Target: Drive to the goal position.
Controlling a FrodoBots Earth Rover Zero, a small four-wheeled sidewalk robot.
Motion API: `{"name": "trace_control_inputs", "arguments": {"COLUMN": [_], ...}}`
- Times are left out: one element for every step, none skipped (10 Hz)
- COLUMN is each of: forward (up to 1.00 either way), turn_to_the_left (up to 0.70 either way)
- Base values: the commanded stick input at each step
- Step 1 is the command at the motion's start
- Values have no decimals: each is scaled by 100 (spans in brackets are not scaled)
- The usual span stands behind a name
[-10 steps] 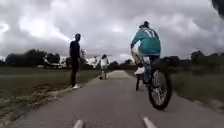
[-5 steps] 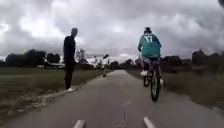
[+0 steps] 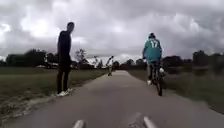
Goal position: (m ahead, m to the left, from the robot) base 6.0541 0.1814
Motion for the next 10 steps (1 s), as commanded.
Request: {"name": "trace_control_inputs", "arguments": {"forward": [70,70,70,70,70,70,70,70,70,70], "turn_to_the_left": [0,0,0,0,0,0,0,0,0,0]}}
